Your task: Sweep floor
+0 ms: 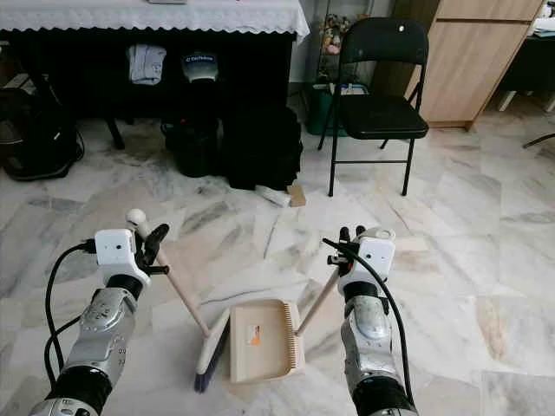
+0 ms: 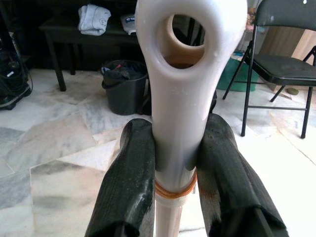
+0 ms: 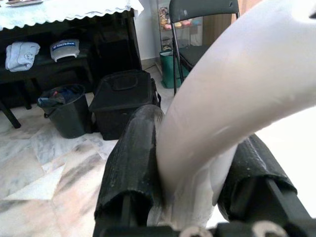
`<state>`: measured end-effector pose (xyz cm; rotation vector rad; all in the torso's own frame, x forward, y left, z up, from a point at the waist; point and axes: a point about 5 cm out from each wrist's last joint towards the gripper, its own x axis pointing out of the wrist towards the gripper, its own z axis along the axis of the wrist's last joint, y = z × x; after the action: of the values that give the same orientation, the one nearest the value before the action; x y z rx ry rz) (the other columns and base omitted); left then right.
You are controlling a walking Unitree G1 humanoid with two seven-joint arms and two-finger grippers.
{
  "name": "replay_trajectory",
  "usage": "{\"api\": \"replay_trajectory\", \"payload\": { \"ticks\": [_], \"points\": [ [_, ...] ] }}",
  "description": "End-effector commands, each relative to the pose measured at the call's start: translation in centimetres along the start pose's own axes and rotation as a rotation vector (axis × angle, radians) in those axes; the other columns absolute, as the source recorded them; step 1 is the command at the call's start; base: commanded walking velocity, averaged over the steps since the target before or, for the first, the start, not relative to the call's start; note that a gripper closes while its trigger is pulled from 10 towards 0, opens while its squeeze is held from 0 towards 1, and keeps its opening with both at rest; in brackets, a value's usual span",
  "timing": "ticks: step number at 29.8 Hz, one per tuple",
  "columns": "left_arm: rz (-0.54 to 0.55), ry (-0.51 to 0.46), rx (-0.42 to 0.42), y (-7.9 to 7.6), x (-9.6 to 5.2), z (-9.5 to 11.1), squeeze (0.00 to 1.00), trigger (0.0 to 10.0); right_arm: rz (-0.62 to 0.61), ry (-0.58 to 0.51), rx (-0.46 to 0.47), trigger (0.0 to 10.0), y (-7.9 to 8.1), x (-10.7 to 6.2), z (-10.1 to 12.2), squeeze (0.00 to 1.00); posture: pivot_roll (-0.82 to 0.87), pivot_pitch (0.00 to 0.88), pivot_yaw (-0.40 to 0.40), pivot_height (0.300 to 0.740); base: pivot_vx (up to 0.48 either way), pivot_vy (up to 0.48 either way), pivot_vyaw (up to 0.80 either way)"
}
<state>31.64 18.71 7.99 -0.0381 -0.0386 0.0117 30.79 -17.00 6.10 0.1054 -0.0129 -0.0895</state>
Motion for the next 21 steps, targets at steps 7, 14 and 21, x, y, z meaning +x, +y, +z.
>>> {"api": "replay_trajectory", "payload": {
  "ticks": [7,14,21],
  "points": [
    [-0.014,-0.025,-0.002,-0.32,0.31,0.68,0.00,10.0,-0.005,-0.066,0.014,10.0,-0.11,0.22,1.17,0.00,-0.08,0.041,-0.037,0.740,0.000,0.000,0.00],
    [-0.015,-0.023,-0.001,-0.32,0.31,0.68,0.00,10.0,-0.005,-0.067,0.015,10.0,-0.08,0.23,1.19,0.00,-0.08,0.044,-0.036,0.740,0.000,0.000,0.00],
    [-0.017,-0.020,-0.003,-0.36,0.26,0.63,0.00,10.0,-0.006,-0.066,0.017,10.0,-0.13,0.18,1.16,0.00,-0.08,0.049,-0.038,0.740,0.000,0.000,0.00]
  ]
}}
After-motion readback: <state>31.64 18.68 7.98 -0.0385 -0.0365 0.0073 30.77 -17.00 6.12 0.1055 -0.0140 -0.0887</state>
